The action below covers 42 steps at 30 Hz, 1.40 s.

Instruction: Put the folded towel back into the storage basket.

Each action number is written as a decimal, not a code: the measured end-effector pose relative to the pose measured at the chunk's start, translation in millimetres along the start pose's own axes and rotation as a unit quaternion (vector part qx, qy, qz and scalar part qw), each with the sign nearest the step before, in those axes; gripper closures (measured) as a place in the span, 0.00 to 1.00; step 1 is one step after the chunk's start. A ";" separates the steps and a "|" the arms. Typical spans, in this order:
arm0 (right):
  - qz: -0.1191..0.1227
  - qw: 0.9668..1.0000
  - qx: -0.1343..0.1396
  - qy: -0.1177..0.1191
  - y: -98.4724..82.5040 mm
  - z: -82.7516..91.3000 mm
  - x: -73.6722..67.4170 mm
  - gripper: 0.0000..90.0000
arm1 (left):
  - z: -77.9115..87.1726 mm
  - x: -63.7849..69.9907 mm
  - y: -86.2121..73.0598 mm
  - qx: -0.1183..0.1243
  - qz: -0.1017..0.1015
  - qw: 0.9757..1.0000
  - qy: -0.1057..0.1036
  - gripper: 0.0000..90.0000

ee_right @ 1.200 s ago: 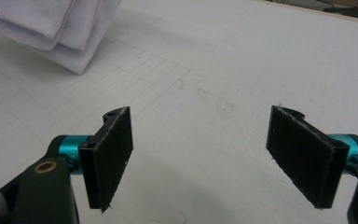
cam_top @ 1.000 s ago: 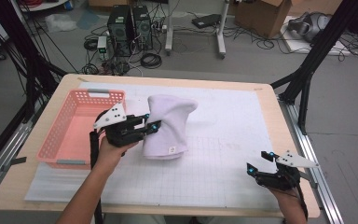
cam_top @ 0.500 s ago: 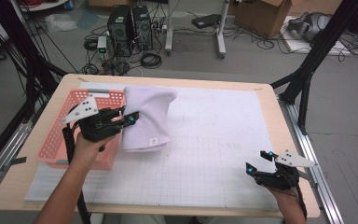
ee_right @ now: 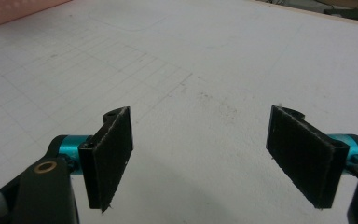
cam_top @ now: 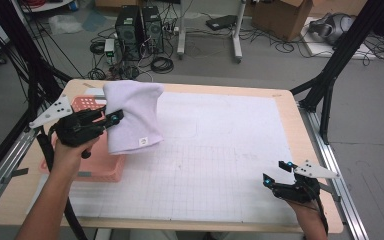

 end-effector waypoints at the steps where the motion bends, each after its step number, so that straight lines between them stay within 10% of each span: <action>1: 0.000 1.000 0.000 0.000 0.0 0.0 0.0 0.24 | 1.9 -1.3 0.5 0.000 -0.001 1.000 0.001 0.82; 28: 0.004 1.000 -0.005 -0.007 -0.1 -2.2 1.7 0.24 | 84.0 -48.1 24.8 0.027 0.005 0.998 0.057 0.82; 42: 0.008 1.000 -0.010 -0.004 -0.4 -4.8 -0.1 0.24 | 101.7 -60.6 5.4 0.011 0.019 0.998 0.065 0.82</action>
Point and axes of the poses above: each handheld gripper's, and its own axes: z roughly backward along the jaws, y roughly out of its top, x roughly to its right, the point moved 8 cm from there along -z, roughly forward along the jaws, and after that the axes turned 2 degrees about -z, right-handed, at the moved point
